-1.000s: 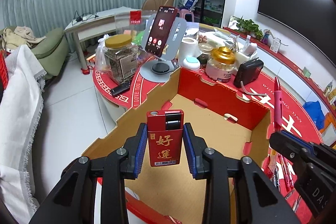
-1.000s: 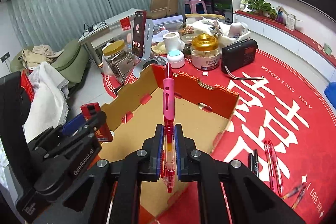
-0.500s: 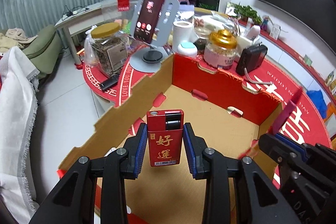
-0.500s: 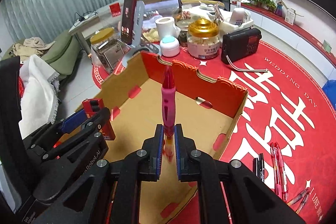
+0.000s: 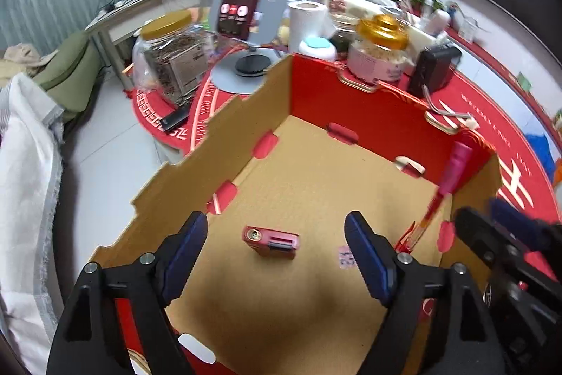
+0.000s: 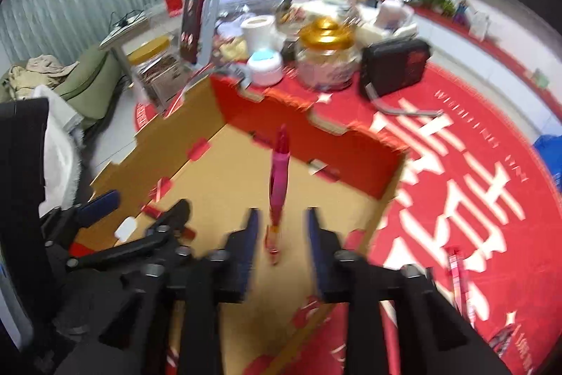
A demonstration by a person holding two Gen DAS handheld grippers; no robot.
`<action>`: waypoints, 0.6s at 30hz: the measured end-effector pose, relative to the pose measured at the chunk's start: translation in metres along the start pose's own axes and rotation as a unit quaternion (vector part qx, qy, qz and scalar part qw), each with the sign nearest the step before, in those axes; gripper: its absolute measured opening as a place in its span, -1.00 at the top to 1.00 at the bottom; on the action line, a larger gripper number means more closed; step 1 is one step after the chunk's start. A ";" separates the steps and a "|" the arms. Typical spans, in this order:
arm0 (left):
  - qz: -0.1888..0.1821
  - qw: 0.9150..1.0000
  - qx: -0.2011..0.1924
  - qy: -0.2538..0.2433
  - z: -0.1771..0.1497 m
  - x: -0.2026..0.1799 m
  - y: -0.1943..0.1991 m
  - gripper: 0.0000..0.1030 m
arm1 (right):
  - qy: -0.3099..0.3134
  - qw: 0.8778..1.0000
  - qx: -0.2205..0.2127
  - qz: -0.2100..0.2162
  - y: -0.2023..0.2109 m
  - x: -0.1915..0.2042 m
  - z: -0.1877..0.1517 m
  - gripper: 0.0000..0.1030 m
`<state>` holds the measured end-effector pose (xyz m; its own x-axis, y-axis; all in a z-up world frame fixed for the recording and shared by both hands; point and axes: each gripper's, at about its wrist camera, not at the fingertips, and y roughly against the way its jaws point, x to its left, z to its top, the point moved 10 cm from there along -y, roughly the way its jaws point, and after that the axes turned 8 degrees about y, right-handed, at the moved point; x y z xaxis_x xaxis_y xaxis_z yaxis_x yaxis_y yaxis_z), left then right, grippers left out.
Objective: Organize rigid objects
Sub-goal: 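Open the left gripper to drop the red box while the right gripper drops the pink pen, then move both grippers back over the pens on the mat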
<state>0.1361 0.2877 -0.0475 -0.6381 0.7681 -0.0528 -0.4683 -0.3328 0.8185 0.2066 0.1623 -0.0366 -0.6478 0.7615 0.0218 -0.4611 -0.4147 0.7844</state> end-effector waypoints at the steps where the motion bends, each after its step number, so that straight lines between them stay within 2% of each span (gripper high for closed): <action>1: -0.001 1.000 -0.002 0.011 0.002 0.005 0.002 -0.94 | -0.012 1.000 -0.013 -0.002 0.006 -0.007 0.002 -0.59; 4: -0.026 0.999 -0.009 0.032 0.003 0.009 0.009 -0.99 | -0.053 0.998 -0.034 0.019 0.023 -0.020 0.002 -0.98; 7: -0.047 0.998 -0.029 0.031 0.000 0.001 0.026 -0.99 | -0.083 0.996 -0.024 0.033 0.036 -0.034 -0.010 -0.98; 10: -0.074 0.997 -0.035 0.015 -0.012 -0.017 0.047 -0.99 | -0.109 0.993 -0.017 0.042 0.053 -0.052 -0.036 -0.98; 14: -0.108 0.993 -0.031 -0.032 -0.043 -0.056 0.074 -0.99 | -0.160 0.987 0.003 0.009 0.074 -0.099 -0.093 -0.98; 18: -0.139 0.986 -0.028 -0.083 -0.083 -0.104 0.096 -0.99 | -0.228 0.973 0.024 -0.025 0.097 -0.151 -0.155 -0.98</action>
<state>0.1073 0.1304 -0.0111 -0.3740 0.9113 -0.1724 -0.6468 -0.1230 0.7527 0.1659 -0.0696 -0.0600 -0.2842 0.9266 0.2463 -0.4487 -0.3555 0.8199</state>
